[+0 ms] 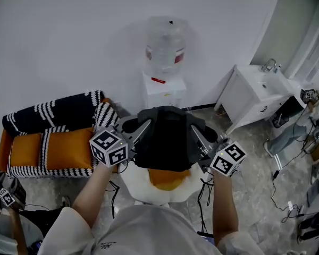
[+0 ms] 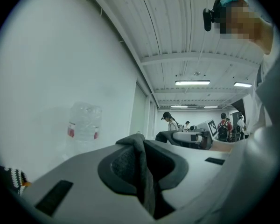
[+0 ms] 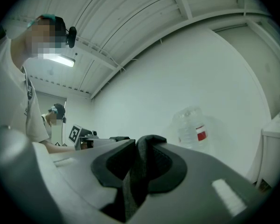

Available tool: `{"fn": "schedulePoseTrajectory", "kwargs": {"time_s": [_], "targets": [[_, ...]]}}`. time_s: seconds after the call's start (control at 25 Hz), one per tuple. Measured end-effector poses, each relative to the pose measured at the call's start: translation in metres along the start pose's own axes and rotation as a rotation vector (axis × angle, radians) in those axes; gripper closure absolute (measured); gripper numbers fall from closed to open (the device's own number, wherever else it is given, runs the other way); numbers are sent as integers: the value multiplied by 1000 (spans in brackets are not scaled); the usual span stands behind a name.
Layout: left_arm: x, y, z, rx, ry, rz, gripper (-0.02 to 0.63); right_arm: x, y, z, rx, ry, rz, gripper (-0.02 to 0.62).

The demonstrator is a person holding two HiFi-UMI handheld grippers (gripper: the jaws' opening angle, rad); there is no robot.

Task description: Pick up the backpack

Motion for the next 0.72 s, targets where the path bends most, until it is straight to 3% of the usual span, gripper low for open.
{"fn": "schedulePoseTrajectory", "kwargs": {"time_s": [0.72], "targets": [[-15,-3,-5,8,15,-27,571,-14,2,9,-7,-12,-33,526]]}}
Point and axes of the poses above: the fingertips, and each gripper's own axes: y backward along the fingers, z to its right, x out of its top, the point moved 5 cm from there along y, backward along the fingers, and after that the axes turned 8 degrees about z, right-handed, at the moved point
